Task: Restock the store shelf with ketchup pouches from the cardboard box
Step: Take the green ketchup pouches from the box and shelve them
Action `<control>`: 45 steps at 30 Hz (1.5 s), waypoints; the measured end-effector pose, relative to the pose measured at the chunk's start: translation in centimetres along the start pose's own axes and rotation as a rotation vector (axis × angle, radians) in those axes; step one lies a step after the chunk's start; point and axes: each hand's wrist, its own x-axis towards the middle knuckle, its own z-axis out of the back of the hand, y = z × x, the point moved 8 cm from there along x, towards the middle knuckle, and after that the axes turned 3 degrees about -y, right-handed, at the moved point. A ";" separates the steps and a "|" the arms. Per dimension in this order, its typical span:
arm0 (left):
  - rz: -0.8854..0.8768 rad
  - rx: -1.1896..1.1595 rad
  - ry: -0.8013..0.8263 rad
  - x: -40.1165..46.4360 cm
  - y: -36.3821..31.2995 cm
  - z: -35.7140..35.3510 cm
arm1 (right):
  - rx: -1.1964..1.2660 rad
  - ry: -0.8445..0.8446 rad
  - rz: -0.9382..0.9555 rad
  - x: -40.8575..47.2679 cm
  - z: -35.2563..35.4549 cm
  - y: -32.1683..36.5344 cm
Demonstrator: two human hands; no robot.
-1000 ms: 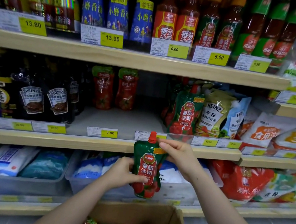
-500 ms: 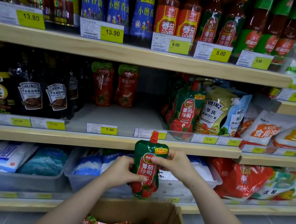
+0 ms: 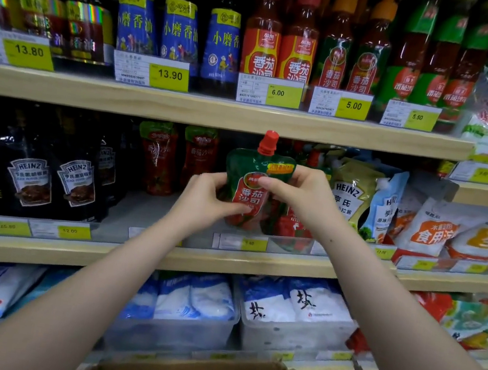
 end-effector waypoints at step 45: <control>-0.127 0.804 0.463 2.1 10.0 -3.5 | -0.829 0.107 -0.200 1.1 -2.8 -13.4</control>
